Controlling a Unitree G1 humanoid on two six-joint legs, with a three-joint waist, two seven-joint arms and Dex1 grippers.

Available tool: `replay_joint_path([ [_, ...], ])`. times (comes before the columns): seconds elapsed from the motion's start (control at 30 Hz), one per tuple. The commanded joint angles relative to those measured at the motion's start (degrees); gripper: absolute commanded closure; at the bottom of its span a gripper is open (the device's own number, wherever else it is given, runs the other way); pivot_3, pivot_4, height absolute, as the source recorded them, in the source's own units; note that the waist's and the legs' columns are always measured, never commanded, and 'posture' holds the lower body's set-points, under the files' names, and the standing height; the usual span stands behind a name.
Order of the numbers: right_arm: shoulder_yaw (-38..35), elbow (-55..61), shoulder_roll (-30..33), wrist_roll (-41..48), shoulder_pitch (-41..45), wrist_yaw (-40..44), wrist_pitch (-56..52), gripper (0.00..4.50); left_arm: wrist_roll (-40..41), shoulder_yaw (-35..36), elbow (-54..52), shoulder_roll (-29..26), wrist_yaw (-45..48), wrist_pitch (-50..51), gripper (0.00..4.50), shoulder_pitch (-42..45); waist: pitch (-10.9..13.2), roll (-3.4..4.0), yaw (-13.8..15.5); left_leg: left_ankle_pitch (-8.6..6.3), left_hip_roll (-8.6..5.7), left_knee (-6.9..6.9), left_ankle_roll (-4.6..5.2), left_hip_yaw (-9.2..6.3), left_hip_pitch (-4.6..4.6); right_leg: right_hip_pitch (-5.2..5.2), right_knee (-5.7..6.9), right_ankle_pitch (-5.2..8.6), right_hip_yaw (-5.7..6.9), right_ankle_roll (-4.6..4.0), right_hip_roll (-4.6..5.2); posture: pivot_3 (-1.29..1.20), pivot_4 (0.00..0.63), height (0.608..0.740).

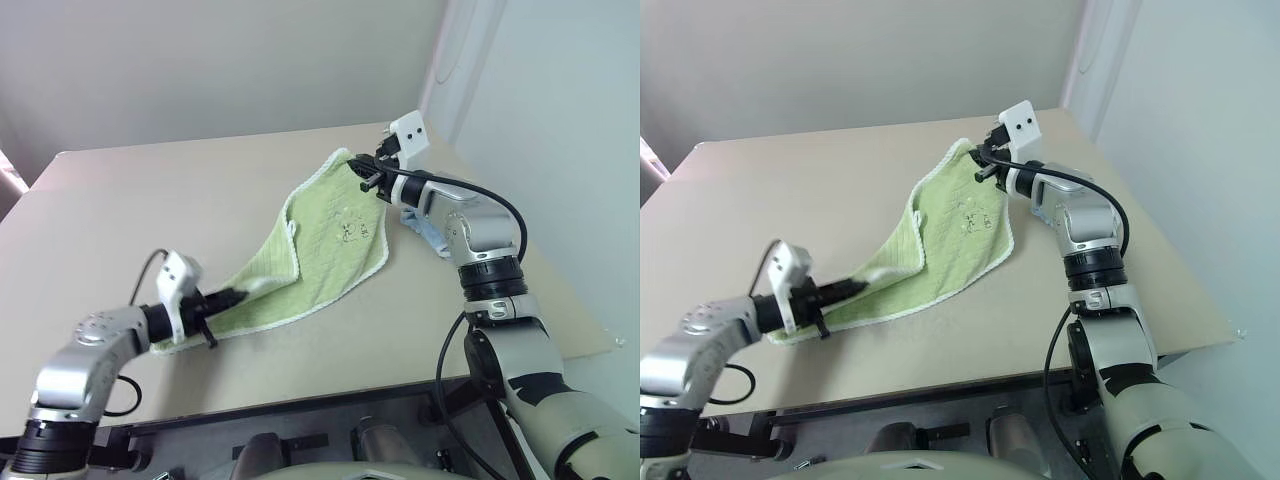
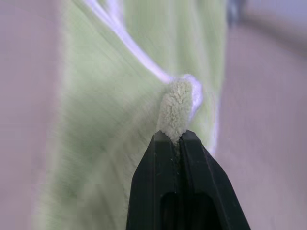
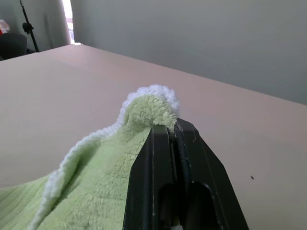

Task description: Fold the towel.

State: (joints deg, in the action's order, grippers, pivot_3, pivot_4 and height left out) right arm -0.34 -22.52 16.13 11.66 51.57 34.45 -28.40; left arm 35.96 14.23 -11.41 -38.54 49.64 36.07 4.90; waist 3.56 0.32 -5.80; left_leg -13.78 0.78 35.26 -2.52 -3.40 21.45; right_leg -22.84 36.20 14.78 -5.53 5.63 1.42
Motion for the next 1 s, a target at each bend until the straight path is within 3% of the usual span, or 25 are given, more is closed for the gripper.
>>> replay_joint_path([
  [0.03,-0.85,-2.48,0.30,-0.73,2.83,-0.97,3.96,4.50,5.05,8.64,5.29,-1.88,-2.82,3.07,4.47,5.82,0.00,-0.01,-0.07,0.00,0.00,0.00,0.00,0.00,-0.01,0.01,0.00,0.00,0.00,0.00,0.00,0.00,0.000,0.740],
  [0.17,-2.63,-10.42,0.95,-1.73,5.73,-3.40,9.70,4.50,6.28,13.83,16.36,-3.57,-6.84,4.53,4.47,15.45,0.06,-0.11,-0.27,0.00,0.00,-0.01,0.00,0.00,0.00,0.01,-0.01,-0.01,0.00,0.01,-0.02,0.00,0.000,0.740],
  [0.3,-4.51,-20.83,1.47,-2.51,9.44,-6.70,16.63,4.50,3.39,13.76,29.15,-5.69,-9.18,3.49,4.47,24.93,0.11,-0.21,-0.40,0.00,-0.01,-0.03,-0.01,-0.01,0.01,0.01,-0.02,-0.11,0.00,0.17,-0.02,0.00,0.000,0.740],
  [0.47,-8.04,-32.25,1.48,-1.64,14.21,-9.30,22.12,4.50,-5.14,8.63,46.31,-5.85,-9.22,-6.71,4.47,36.16,0.10,-0.25,-0.74,0.01,-0.03,-0.12,-0.01,-0.04,0.01,0.00,-0.03,-0.24,0.02,0.02,-0.02,0.00,0.000,0.740],
  [0.67,-11.73,-46.01,0.65,-1.20,21.59,-13.18,29.96,4.50,-14.49,5.51,73.55,-2.24,-12.58,-29.81,4.47,54.38,0.15,-0.35,-1.32,0.03,-0.07,-0.11,-0.04,-0.08,0.04,0.03,-0.03,-0.28,0.06,0.08,0.01,0.00,0.000,0.740],
  [0.83,-14.70,-51.24,0.09,-1.16,26.56,-16.09,35.24,4.50,-21.25,2.65,83.03,-2.53,-13.10,-41.40,4.47,62.27,0.18,-0.40,-1.85,0.03,-0.07,-0.26,-0.05,-0.07,0.10,-0.16,0.01,-0.28,0.01,0.09,0.01,0.00,0.000,0.740],
  [1.0,-14.78,-50.84,-0.57,-1.68,23.98,-10.66,39.20,4.50,-22.99,3.19,84.60,-4.53,-9.55,-44.79,4.47,60.50,0.18,-0.40,-1.94,0.02,-0.07,-0.39,-0.04,-0.07,0.10,-0.18,0.01,-0.26,0.01,0.11,0.00,0.00,0.000,0.740],
])
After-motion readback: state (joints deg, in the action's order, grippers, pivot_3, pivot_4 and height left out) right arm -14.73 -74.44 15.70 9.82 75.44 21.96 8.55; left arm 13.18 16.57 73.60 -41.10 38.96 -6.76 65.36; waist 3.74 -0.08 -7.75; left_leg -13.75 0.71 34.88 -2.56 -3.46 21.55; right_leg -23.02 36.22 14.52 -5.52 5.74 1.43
